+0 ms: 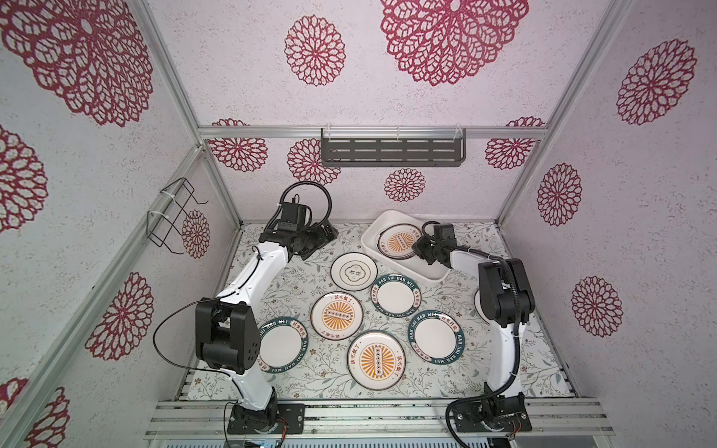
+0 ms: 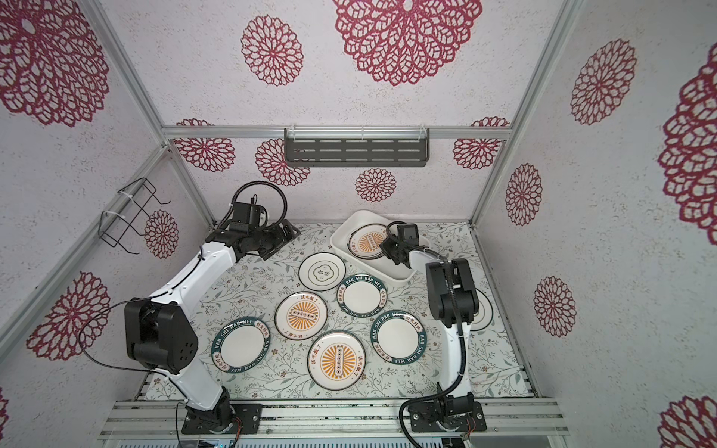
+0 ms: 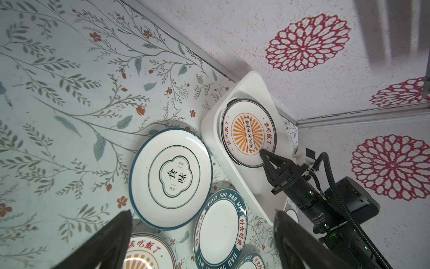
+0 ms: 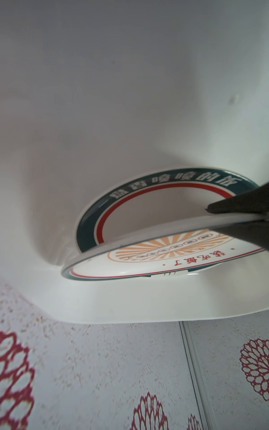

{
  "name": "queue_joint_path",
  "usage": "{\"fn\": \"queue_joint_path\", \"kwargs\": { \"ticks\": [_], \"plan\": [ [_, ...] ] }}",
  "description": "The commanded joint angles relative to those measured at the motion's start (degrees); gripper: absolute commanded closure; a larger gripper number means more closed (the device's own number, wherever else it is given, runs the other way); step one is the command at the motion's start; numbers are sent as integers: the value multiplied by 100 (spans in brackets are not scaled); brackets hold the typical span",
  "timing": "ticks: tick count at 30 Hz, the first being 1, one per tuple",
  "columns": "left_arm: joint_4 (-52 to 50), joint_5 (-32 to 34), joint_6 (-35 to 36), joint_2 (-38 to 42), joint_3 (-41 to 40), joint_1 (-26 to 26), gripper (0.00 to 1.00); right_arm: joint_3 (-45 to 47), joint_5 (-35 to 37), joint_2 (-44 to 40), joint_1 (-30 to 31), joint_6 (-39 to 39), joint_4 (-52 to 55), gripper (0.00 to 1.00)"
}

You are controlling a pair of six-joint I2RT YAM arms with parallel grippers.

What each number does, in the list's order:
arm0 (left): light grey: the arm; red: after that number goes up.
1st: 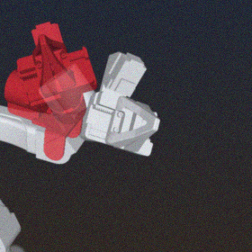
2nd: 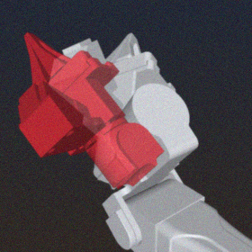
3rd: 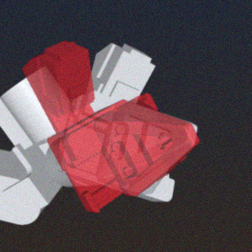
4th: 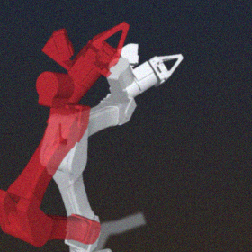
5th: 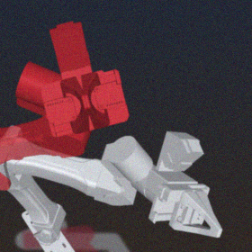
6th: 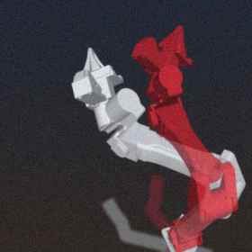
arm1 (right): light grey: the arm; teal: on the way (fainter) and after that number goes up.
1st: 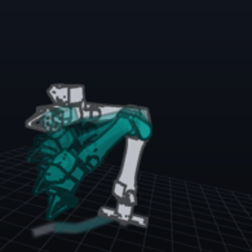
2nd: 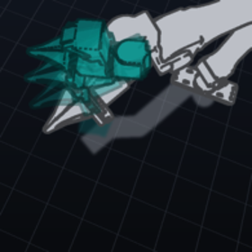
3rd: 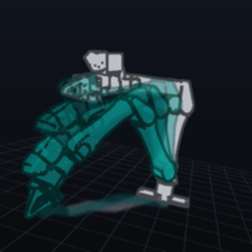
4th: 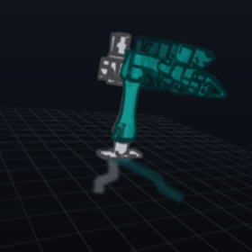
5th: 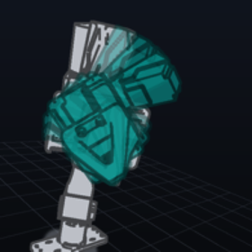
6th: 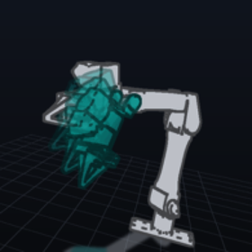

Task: Place the plates into the plastic bin on the countertop
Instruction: Place the plate in the plastic bin.

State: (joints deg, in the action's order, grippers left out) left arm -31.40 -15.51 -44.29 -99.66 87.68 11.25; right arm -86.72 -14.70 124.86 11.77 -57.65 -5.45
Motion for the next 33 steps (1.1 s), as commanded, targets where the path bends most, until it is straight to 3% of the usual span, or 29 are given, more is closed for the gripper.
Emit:
{"fn": "queue_joint_path", "kwargs": {
  "ticks": [1,11,15,20,29,33],
  "plan": [
    [-66,69,141,157,11,-74,3,-192,22,-32,-17,-29,-155,99],
    [72,268,-9,332,-356,-105,3,-429,-4,100,-3,94,234,76],
    [37,318,-3,319,-369,-110,3,-547,12,99,36,332,576,59],
    [-218,534,204,342,-280,-162,3,-750,-17,94,67,701,1159,44],
    [-332,626,290,467,-369,-271,3,-785,-242,28,124,923,1131,38],
    [-365,807,292,689,-575,-286,3,-595,-80,-244,159,982,1048,30]
  ]
}}
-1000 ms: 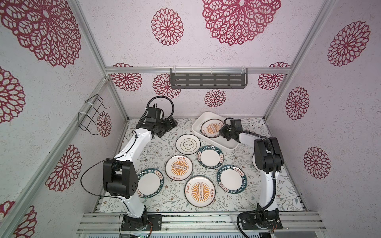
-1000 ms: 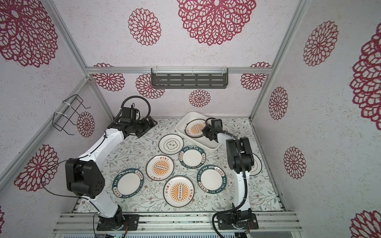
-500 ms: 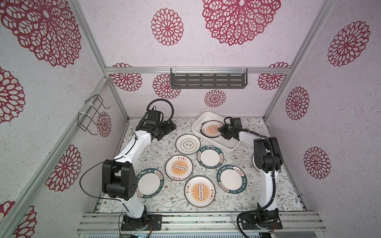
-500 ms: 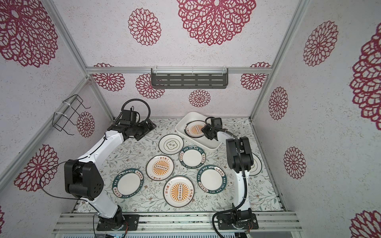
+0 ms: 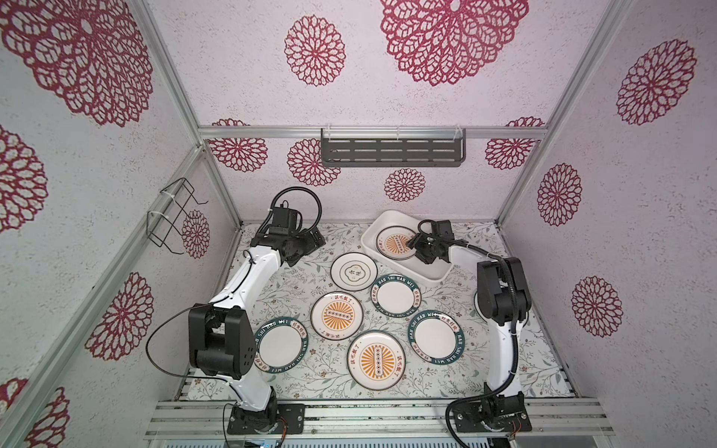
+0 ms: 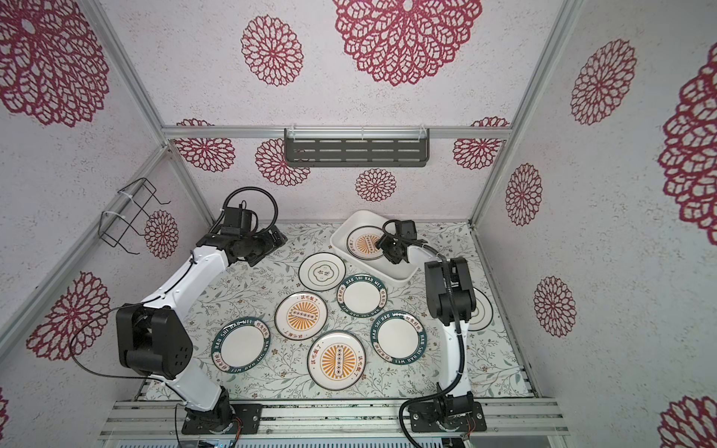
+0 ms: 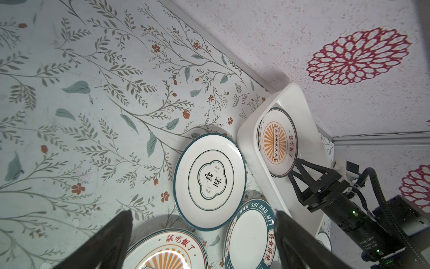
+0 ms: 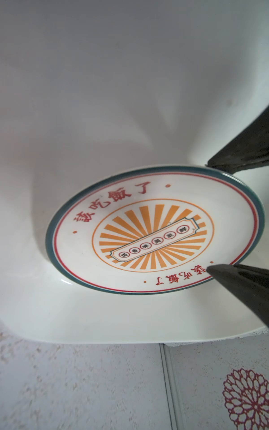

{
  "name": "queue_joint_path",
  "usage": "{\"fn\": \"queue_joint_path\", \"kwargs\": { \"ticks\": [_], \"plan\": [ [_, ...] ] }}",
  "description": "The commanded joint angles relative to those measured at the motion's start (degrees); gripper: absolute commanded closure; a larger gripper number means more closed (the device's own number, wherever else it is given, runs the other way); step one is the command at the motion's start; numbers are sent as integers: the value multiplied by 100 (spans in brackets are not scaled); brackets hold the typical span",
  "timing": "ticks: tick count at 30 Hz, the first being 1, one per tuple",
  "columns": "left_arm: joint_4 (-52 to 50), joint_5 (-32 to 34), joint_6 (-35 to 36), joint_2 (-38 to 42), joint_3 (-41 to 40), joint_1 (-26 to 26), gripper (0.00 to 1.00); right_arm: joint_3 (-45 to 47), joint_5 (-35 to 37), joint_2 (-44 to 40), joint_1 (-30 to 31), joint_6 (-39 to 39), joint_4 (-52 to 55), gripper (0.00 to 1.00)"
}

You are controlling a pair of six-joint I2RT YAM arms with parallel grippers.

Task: Place the plates into the plastic bin on the countertop
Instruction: Place the plate in the plastic bin.

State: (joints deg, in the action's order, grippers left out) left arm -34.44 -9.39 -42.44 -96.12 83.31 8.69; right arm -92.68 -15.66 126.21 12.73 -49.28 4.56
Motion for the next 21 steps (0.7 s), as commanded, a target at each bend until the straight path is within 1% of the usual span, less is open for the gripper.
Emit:
{"fn": "queue_joint_path", "kwargs": {
  "ticks": [1,5,8,9,11,14,17,21],
  "plan": [
    [-72,252,105,415,-216,-37,3,53,45,-469,66,176,37,29],
    [-105,491,5,786,-570,-101,3,293,133,-828,67,327,-7,21],
    [-128,606,-254,1152,-993,-251,3,521,130,-1169,88,483,-124,14],
    [-166,653,-373,1305,-1166,-315,3,608,122,-1298,97,532,-163,7],
    [-356,878,-623,1595,-1473,-390,3,750,-1,-1528,113,660,-247,1],
    [-844,1248,-1138,2097,-2027,-557,3,956,-269,-1940,177,910,-322,1],
    [-1257,1329,-1697,2706,-2685,-820,3,1173,-565,-2373,328,1200,-294,1],
    [-1873,1518,-2494,3640,-3477,-1031,3,1442,-673,-2915,590,1550,-19,1]
  ]
}}
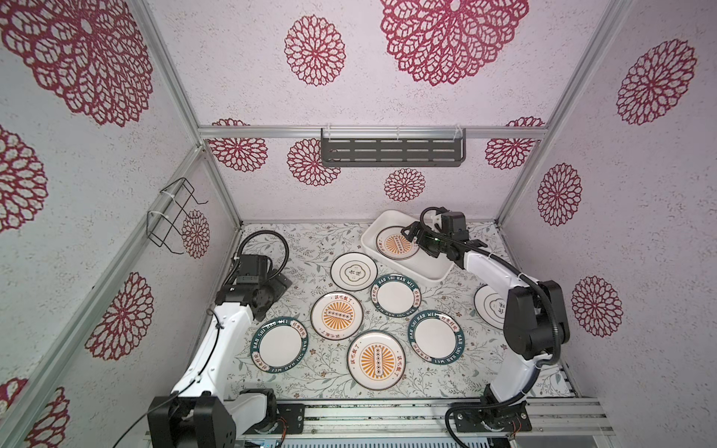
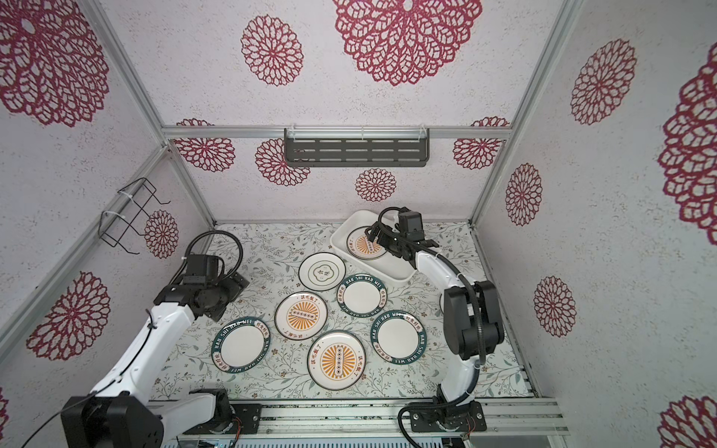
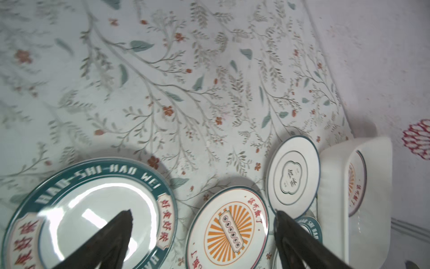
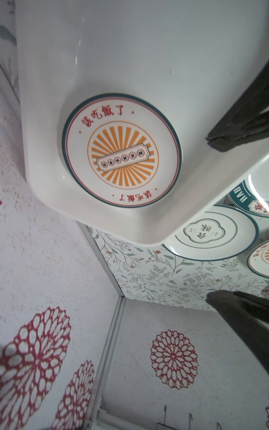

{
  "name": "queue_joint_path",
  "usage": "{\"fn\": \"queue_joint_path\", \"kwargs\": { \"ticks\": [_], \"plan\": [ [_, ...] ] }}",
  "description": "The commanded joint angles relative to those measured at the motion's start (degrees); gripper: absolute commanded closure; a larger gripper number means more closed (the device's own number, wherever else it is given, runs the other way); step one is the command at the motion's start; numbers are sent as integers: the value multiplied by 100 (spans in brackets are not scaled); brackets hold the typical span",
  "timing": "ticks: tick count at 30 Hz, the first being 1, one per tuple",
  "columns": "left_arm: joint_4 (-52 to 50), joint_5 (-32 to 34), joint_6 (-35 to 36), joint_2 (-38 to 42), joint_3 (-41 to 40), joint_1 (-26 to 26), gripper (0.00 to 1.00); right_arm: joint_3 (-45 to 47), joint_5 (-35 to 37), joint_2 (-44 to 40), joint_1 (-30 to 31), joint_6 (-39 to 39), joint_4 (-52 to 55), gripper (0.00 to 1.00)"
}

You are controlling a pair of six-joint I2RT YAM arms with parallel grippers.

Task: Place the plates into the plastic bin on the countertop
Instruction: Place the plate in the plastic bin, then move the plate to the top-left of the table.

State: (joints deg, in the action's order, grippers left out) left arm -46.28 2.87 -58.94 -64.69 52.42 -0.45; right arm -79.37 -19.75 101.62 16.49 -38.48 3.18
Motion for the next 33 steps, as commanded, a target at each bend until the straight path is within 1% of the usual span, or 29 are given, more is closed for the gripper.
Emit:
{"fn": "queue_joint_path", "kwargs": {
  "ticks": [1,6,10,12,15,24,27,33],
  "plan": [
    [-795,296,-1024,703,-540,-147,3,191,-272,-562,267,494,147,1],
    [-1635,85,-1809,1627,-1033,-149,3,627,-352,-1003,437,412,105,1],
    [-2183,38,-2191,2240,-1287,-141,3,830,-435,-1207,469,342,104,1],
    [-2303,-18,-2270,2422,-1400,-157,3,912,-468,-1293,472,351,113,1],
    [-2335,-143,-2331,2477,-1653,-157,3,1021,-451,-1401,477,355,121,1],
    [-1237,-571,-2572,2612,-2585,-149,3,1505,-333,-1739,493,251,-55,1],
    [-722,-717,-2548,2538,-2830,-149,3,1615,-212,-1873,495,250,-51,1],
    [45,-758,-2518,2275,-3114,-131,3,1629,-187,-1945,493,275,-10,1]
  ]
}}
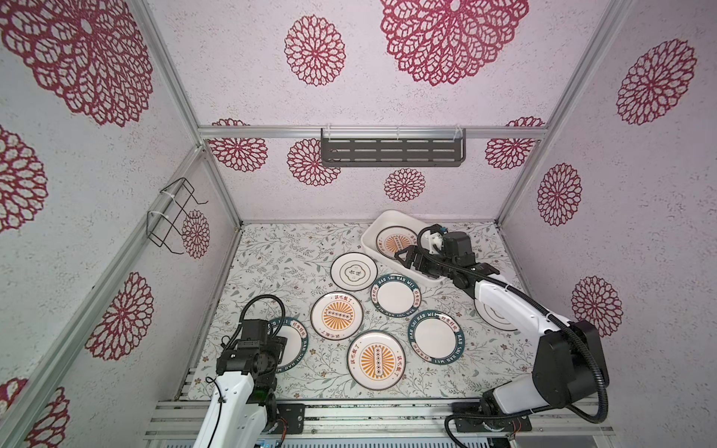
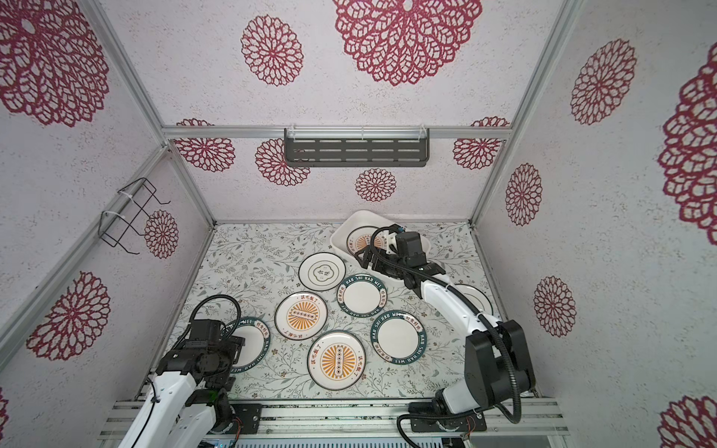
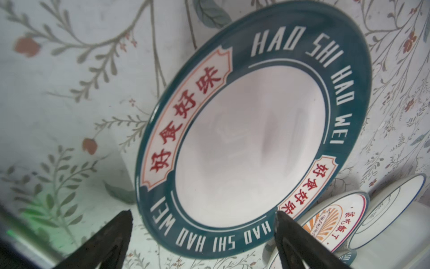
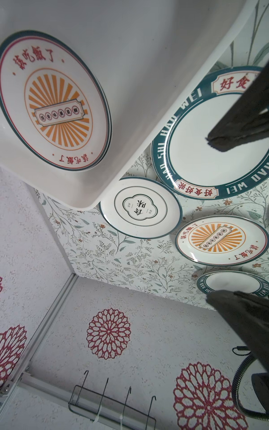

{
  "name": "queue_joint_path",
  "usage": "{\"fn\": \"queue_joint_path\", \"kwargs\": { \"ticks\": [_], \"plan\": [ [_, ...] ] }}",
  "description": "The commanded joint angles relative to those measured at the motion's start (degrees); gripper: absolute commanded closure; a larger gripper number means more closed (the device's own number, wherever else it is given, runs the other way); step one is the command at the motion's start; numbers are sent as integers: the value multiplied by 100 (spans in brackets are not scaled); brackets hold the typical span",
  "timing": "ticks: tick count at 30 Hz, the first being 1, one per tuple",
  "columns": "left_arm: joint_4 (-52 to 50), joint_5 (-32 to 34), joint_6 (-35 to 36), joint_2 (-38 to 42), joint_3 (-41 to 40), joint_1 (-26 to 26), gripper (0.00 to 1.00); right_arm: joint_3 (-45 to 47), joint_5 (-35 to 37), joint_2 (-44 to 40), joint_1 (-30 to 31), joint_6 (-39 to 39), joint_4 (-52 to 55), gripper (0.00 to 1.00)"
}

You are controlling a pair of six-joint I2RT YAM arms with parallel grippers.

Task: Place the plates into the plastic bin on the countertop
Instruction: Move the plate to the top-left of the table.

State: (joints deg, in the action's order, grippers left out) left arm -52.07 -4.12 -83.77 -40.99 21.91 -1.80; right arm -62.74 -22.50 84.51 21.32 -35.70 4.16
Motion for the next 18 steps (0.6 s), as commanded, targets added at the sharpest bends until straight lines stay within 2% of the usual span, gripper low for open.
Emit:
{"fn": "queue_joint_path", "kwargs": {
  "ticks": [1,10,16,18],
  "plan": [
    [720,-54,-26,-151,-89,5,3,-32,93,-231,6,-9,-117,1],
    [2346,30,400,-1011,-111,-4,1,-163,207,-139,12,-15,-169,1],
    [3504,-221,1550,-2599,743,-137,0,-308,351,92,36,-244,-428,1],
    [3779,-449,1957,-3292,1172,-259,3,-428,446,204,63,-273,-451,1]
  ]
}}
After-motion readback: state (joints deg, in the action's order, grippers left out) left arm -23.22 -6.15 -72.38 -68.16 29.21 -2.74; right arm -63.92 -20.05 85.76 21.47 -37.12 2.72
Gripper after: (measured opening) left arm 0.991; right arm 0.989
